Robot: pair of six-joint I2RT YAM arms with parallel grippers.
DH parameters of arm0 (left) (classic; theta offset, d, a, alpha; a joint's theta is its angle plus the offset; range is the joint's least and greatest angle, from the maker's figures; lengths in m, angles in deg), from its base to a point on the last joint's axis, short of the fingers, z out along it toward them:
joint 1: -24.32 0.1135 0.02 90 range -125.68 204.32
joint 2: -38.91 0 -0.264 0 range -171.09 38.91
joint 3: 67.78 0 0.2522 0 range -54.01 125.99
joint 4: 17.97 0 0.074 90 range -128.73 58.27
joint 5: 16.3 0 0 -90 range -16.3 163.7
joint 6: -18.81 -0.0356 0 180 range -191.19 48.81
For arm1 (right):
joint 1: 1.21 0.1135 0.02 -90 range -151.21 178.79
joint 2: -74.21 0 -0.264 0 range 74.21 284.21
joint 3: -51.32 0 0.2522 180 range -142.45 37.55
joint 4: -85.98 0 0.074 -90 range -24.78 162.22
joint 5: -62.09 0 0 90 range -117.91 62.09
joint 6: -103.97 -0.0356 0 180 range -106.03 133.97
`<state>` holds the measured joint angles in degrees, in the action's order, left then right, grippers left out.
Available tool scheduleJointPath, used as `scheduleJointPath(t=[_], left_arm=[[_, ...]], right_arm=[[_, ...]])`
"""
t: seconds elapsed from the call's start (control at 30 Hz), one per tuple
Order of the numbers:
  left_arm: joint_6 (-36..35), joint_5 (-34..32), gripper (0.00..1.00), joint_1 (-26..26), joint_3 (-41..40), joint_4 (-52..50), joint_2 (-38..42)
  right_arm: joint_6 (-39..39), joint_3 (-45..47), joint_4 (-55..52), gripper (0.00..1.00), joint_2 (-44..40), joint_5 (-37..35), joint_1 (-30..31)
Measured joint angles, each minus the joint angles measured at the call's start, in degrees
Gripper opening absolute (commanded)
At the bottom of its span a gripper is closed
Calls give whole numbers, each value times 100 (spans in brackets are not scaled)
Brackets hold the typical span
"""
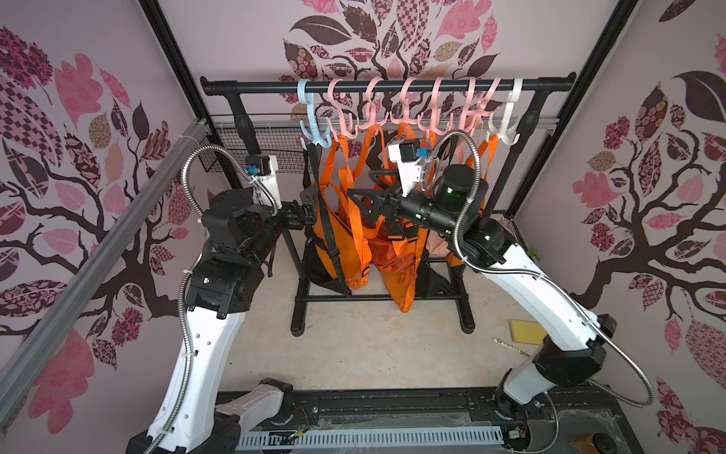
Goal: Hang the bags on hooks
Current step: Hang the bag on the hook, then reset both arms
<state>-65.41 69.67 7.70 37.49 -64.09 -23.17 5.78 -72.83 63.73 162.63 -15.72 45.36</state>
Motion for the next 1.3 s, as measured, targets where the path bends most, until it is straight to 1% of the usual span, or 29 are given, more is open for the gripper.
scheduleJointPath(t=[0.13, 0.23, 0.3, 0.37, 0.43, 0.5, 0.57, 0.63, 0.7, 0.8, 0.87, 1.0, 1.07, 1.17, 1.3], left_arm=[[92, -192, 98, -59, -1075, -26, 852], [140, -516, 98, -70, -1917, 109, 1606], [192, -800, 98, -74, -2621, 188, 2175], [262, -1143, 98, -74, -3248, 205, 2717], [330, -1460, 98, -74, -3700, 243, 2990], [348, -1749, 98, -72, -4199, 317, 3134], [343, -2055, 98, -74, -4769, 374, 3147], [302, -2297, 98, -76, -5239, 501, 3086], [203, -2435, 98, -79, -5639, 688, 2959], [44, -2594, 98, -79, -6041, 1108, 2603], [22, -2769, 98, -46, -6177, 1469, 2212], [28, -2782, 98, 267, -6336, 2173, 1438], [22, -2782, 98, 426, -6533, 2782, 1025], [4, -2826, 98, 621, -6813, 3611, 319], [-122, -2935, 98, 774, -6999, 4763, -605]], right_arm=[[164, 1165, 236, 100, -1198, -487, 68], [310, 2494, 538, 100, -2398, -1117, 98], [363, 3534, 774, 100, -3289, -1779, 96], [417, 4616, 992, 100, -4186, -2645, 96], [505, 5482, 1235, 100, -4828, -3410, 94], [660, 6321, 1550, 100, -5254, -4186, 85], [1001, 7178, 1989, 100, -5414, -4876, 4], [1259, 7779, 2208, 100, -5327, -5348, -136], [1458, 8157, 2409, 100, -5040, -5650, -376], [1539, 8284, 2763, 100, -4328, -5949, -909], [1499, 8419, 3239, 100, -3864, -5963, -1445], [1141, 8942, 3928, 100, -3351, -5587, -2592], [935, 9287, 4207, 100, -3062, -5396, -3058], [723, 9595, 4642, 100, -2511, -5123, -3220], [793, 9532, 5414, 100, -1513, -4494, -3213]])
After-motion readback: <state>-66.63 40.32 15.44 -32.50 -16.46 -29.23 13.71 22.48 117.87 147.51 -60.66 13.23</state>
